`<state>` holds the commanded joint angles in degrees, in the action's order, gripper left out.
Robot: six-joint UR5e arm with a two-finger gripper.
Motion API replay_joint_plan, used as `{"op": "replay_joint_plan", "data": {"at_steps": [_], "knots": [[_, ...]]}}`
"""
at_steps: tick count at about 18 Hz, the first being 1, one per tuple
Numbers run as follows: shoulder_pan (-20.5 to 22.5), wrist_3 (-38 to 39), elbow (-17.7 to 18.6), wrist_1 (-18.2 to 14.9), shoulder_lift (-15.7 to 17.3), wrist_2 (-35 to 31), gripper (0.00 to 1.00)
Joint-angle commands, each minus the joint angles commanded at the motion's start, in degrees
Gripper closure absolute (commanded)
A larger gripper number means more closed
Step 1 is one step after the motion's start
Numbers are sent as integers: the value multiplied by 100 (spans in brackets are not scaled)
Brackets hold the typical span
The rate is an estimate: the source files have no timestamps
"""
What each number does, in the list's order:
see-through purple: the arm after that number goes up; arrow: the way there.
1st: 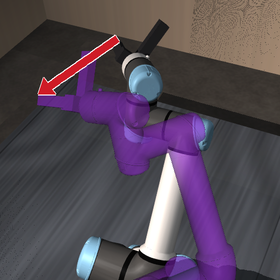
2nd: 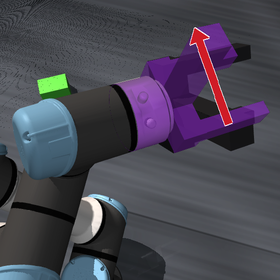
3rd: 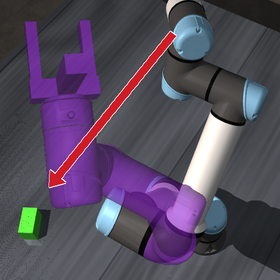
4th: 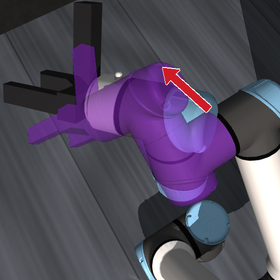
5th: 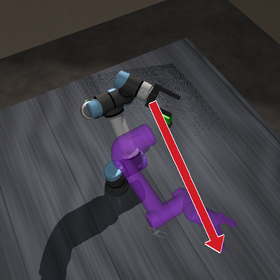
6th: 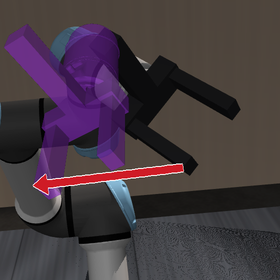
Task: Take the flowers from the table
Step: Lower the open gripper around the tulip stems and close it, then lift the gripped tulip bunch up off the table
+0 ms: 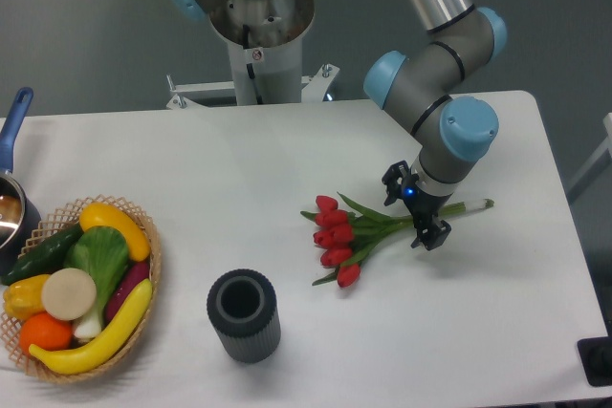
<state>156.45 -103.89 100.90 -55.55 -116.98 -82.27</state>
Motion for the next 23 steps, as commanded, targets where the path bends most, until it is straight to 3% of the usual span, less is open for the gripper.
{"op": "replay_joint_plan", "data": {"at_steps": [2,14,19,23], "knots": [[0,17,26,0,0,0,46],[9,211,26,0,44,0,82],[26,202,0,-17,70,9,84],[53,202,-131,-44,395,166,84]]}}
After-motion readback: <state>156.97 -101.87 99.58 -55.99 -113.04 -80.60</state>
